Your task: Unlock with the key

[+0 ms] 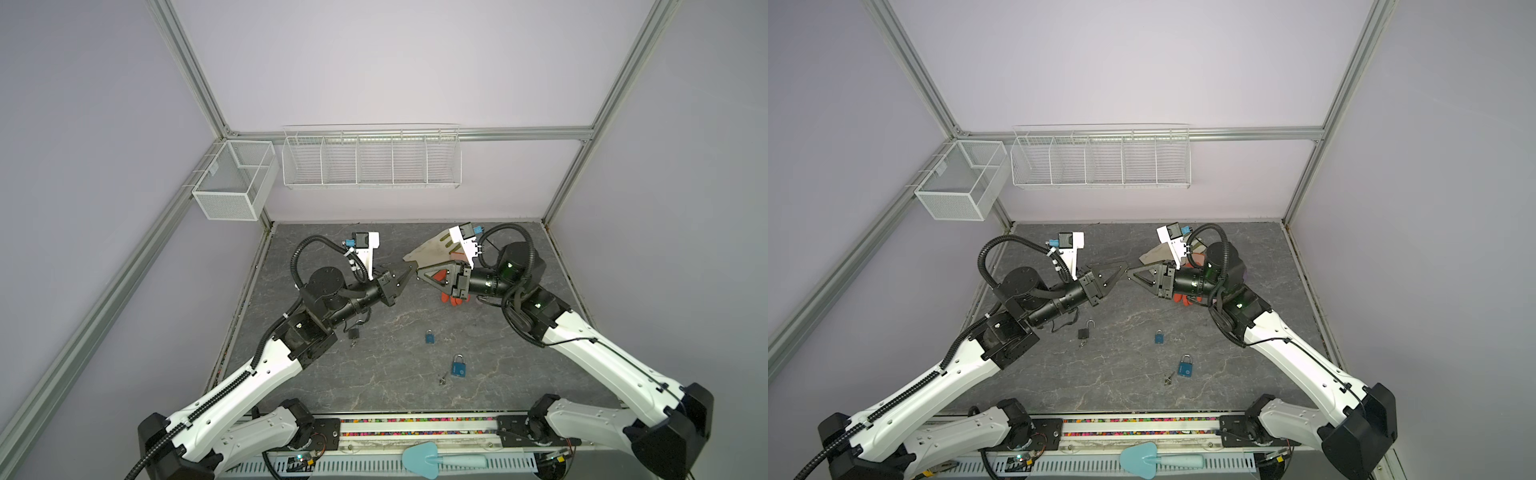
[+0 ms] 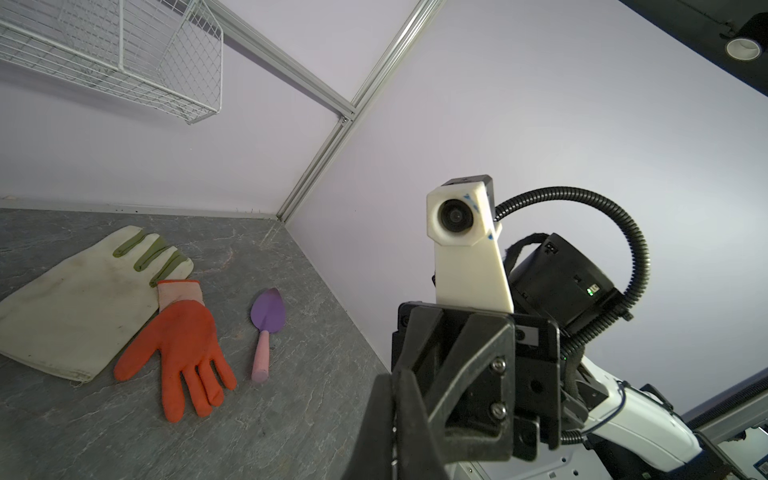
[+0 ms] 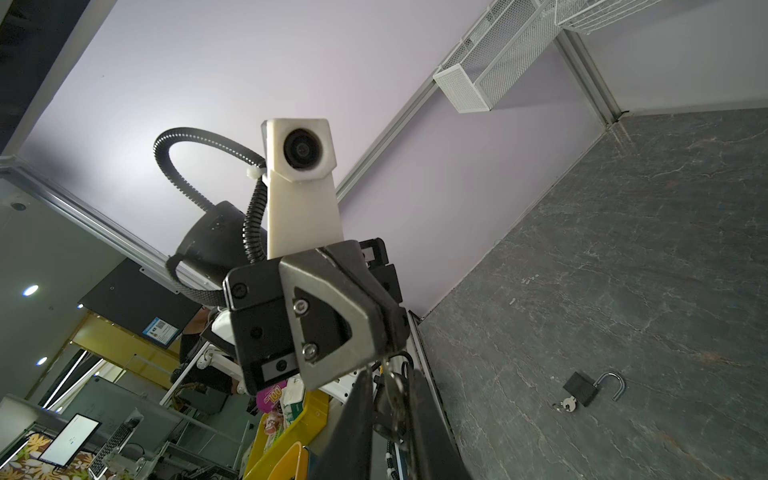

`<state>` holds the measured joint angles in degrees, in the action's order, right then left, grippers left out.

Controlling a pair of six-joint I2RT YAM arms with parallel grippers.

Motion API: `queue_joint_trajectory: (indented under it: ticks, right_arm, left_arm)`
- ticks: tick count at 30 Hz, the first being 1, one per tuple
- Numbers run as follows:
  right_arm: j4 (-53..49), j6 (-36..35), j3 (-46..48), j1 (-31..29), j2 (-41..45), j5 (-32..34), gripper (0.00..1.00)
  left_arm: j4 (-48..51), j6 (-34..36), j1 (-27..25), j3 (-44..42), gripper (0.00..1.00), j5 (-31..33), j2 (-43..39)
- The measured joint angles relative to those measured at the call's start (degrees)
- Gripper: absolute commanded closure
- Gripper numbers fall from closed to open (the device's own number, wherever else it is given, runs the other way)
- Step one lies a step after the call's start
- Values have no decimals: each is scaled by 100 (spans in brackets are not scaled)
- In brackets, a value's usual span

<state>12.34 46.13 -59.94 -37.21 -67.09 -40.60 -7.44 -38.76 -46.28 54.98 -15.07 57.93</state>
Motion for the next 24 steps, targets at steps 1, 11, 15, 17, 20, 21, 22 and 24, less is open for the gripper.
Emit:
queue_joint_trajectory:
  ticks: [1,11,15,17,20,21,22,24]
  right_arm:
    - [-2,-2,0,0,-2,-2,85]
    - [7,-35,0,28,-22,-107,94]
    - [-31,-101,-2,35,-20,-98,94]
    - [-153,-149,-2,55,11,-68,94]
    - [-498,-225,24,162,138,26,94]
    - [-619,-245,68,229,214,79,94]
    - [-750,-258,149,313,313,140,94]
    - [-1038,-289,332,452,516,278,94]
  left_arm:
    - [-2,-7,0,0,100,0,0]
    - [-61,-59,26,0,100,-61,17]
    - [-59,-59,42,0,84,-70,28]
    - [-17,-52,52,0,65,-52,48]
    - [164,-46,70,0,52,74,52]
    - [262,-33,81,0,51,164,46]
    - [389,-33,81,0,50,264,44]
    - [671,-70,90,0,48,444,59]
